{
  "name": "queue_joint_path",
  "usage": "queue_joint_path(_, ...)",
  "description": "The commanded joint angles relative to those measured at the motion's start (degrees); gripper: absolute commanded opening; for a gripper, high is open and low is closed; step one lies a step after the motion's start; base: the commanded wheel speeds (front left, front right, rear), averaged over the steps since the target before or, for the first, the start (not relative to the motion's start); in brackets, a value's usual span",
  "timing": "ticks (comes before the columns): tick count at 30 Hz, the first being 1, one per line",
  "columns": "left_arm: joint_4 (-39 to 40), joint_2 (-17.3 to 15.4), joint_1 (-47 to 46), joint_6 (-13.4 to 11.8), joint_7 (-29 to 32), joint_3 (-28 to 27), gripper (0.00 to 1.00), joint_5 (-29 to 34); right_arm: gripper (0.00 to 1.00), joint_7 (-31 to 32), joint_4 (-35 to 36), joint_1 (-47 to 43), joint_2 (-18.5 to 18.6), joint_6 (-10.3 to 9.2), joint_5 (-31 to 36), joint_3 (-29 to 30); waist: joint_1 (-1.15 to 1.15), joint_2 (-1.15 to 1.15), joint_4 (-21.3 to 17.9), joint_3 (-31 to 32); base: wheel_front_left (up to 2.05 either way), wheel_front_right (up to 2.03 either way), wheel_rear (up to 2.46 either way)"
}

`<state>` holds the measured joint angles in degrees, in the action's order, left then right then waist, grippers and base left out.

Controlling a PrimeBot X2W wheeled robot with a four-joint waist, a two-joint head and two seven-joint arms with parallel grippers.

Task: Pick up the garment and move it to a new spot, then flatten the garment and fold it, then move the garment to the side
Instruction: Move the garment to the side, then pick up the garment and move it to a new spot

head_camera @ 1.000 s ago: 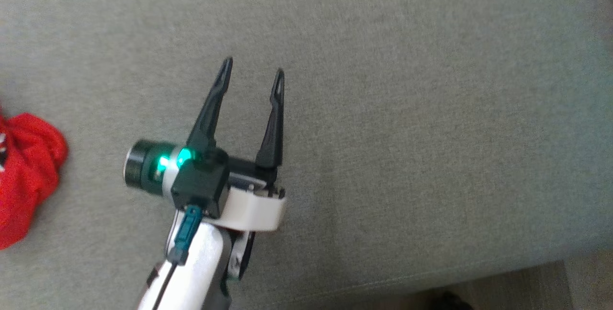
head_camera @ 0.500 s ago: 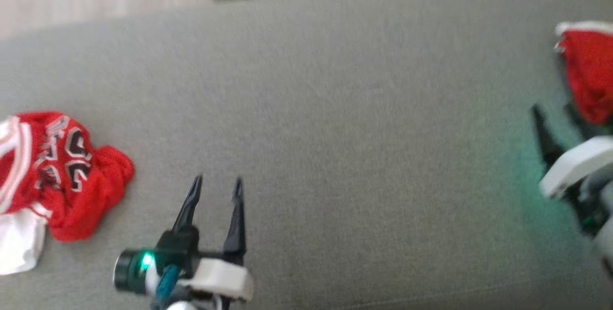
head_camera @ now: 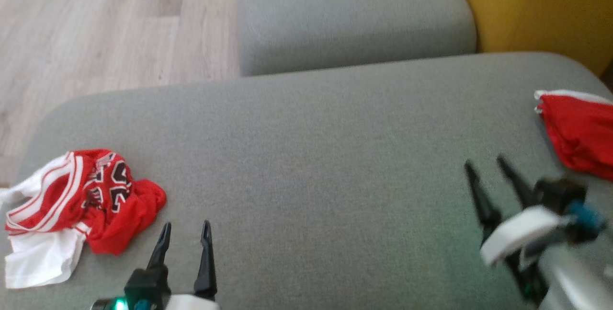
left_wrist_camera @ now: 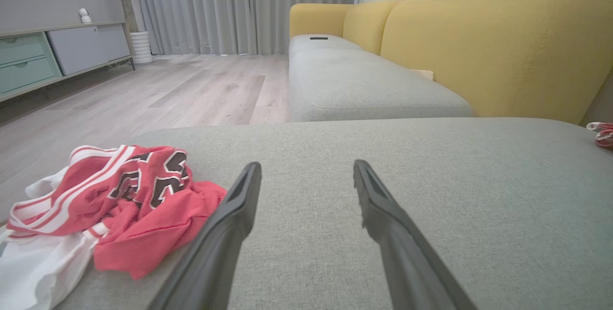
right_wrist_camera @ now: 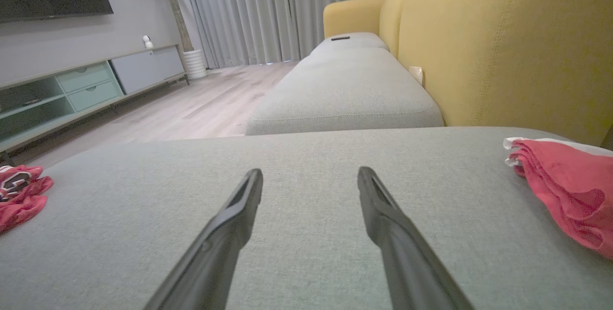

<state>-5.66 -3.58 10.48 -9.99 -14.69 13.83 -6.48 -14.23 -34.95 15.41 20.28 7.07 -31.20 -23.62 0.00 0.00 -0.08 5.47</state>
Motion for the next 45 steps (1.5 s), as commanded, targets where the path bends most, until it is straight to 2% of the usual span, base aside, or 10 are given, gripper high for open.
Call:
queue_joint_path(1,1.66,0.12,-1.66,0.41,-0.31,-2.36,1.00,0.03,1.00,-0.75,2.40,-1.05,-0.33,0.42,1.70,0.37,0.00,0.00,0.27,0.84,0.00,0.00,0.00)
queue_joint_path(10,2.19,0.38,1.47,1.12,-0.31,-5.44,1.00,0.37,1.00,-0.76,13.50,-12.78,-8.55,0.42,12.80,9.71,0.00,0.00,1.32,3.15,0.00,0.00,0.00)
queue_joint_path(17,2.73,0.51,3.48,1.83,-0.31,-6.98,1.00,0.65,1.00,-0.76,17.13,-18.41,-11.98,0.42,17.42,13.72,0.00,0.00,2.10,4.42,0.00,0.00,0.00)
queue_joint_path(30,3.30,0.65,4.00,3.42,-0.31,-7.05,1.00,1.49,1.00,-0.76,17.84,-20.35,-13.36,0.42,19.23,15.13,0.00,0.00,2.97,4.96,0.00,0.00,0.00)
queue_joint_path(45,3.77,0.69,3.75,3.55,-0.31,-7.39,1.00,2.01,1.00,-0.76,17.71,-20.70,-13.54,0.42,19.67,15.45,0.00,0.00,3.05,4.41,0.00,0.00,0.00)
